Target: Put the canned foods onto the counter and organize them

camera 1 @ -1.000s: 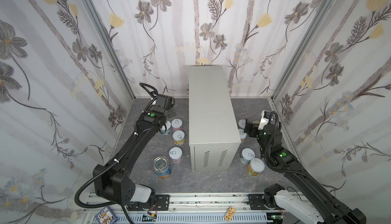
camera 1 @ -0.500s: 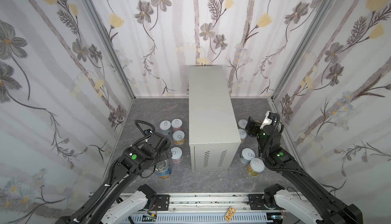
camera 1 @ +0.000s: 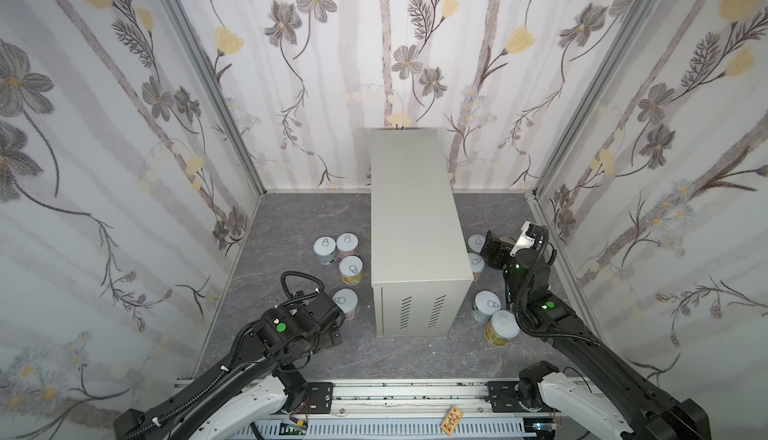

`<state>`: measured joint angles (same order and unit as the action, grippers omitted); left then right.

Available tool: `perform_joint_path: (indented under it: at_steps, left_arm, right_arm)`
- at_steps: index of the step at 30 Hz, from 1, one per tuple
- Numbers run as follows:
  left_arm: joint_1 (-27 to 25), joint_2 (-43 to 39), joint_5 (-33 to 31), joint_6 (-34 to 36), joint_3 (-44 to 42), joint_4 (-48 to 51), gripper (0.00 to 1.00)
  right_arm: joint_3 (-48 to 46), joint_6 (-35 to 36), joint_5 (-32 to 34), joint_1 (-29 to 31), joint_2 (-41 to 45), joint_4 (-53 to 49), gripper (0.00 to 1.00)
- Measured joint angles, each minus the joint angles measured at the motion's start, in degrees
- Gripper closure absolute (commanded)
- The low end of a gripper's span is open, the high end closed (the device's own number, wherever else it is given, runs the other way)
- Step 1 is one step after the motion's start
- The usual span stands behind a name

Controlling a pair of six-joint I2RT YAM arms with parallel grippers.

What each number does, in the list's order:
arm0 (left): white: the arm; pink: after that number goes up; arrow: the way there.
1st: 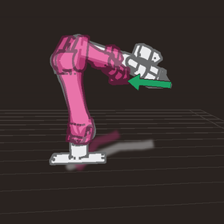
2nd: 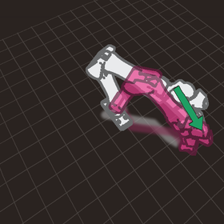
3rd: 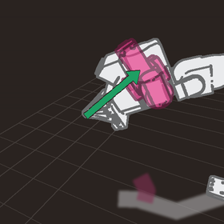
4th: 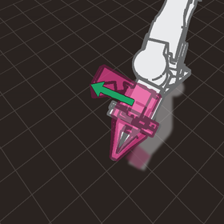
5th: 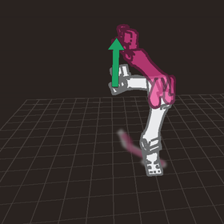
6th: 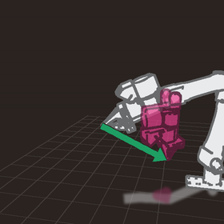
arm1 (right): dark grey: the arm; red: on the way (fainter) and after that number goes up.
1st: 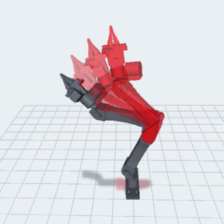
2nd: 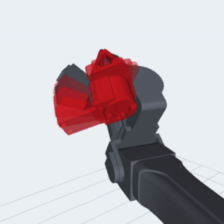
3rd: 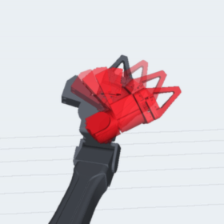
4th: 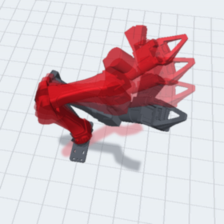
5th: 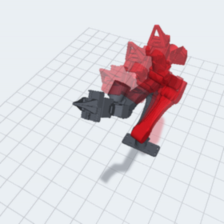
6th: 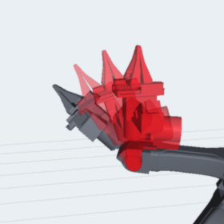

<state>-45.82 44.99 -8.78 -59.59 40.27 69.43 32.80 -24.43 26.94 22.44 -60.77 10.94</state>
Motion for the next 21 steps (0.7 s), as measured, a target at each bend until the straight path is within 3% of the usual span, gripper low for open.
perform_joint_path:
  at_steps: [11,17,21]
  left_arm:
    - [-0.1,4.3,-7.2,-4.5,-9.5,-13.5,0.00]
    - [0.2,5.7,-10.6,-1.8,-11.6,-20.2,0.00]
    - [0.2,7.6,-12.2,-0.1,-11.6,-22.1,0.06]
  right_arm:
    - [-2.4,0.0,0.9,0.0,3.0,-0.1,0.00]
    - [-2.9,0.0,1.6,0.0,3.7,-0.3,0.00]
    - [-3.1,0.1,2.1,0.0,4.6,-0.4,0.00]
